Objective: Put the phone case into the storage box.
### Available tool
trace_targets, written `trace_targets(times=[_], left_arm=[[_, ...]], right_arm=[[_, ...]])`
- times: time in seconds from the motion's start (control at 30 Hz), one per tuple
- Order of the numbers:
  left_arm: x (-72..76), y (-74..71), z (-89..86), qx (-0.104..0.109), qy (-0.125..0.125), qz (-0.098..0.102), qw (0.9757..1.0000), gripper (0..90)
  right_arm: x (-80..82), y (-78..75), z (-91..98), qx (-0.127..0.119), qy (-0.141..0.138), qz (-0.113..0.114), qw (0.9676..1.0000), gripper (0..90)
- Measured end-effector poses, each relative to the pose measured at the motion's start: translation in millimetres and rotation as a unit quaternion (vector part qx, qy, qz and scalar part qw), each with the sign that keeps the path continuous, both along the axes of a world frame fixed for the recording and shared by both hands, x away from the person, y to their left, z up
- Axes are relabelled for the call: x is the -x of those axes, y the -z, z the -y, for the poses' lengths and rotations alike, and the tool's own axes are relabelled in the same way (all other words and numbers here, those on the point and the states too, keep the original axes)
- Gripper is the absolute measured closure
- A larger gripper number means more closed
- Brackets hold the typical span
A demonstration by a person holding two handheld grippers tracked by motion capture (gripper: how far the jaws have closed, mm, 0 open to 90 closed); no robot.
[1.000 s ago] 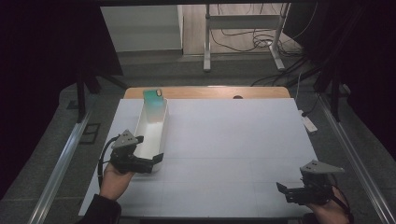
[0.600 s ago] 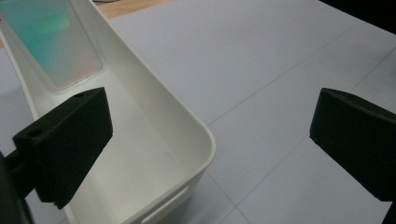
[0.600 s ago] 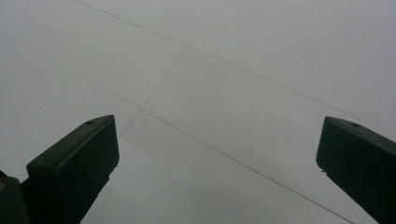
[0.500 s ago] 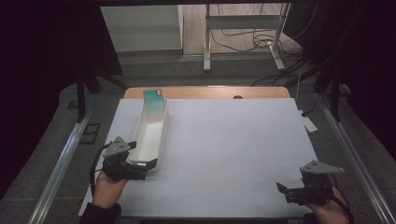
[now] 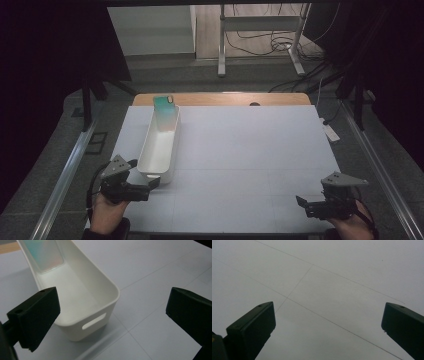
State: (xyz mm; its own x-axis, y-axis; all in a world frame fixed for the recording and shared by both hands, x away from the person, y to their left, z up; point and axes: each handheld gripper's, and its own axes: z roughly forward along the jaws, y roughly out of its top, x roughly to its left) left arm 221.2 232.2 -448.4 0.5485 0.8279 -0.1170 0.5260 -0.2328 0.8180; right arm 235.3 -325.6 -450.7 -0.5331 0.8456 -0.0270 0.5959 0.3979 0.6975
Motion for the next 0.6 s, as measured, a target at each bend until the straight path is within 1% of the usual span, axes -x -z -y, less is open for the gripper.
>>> trace_targets(times=[0.33,0.6], left_arm=[[12.1,4.3,-7.8,-0.003,-0.017,-0.011,0.9998,0.0],[19.3,7.4,-11.7,-0.012,-0.027,-0.019,0.9994,0.0]], right_arm=[[0.0,0.1,-0.1,0.001,0.000,0.000,1.0000,0.0],[0.0,0.1,-0.2,0.001,0.000,-0.001,1.0000,0.0]])
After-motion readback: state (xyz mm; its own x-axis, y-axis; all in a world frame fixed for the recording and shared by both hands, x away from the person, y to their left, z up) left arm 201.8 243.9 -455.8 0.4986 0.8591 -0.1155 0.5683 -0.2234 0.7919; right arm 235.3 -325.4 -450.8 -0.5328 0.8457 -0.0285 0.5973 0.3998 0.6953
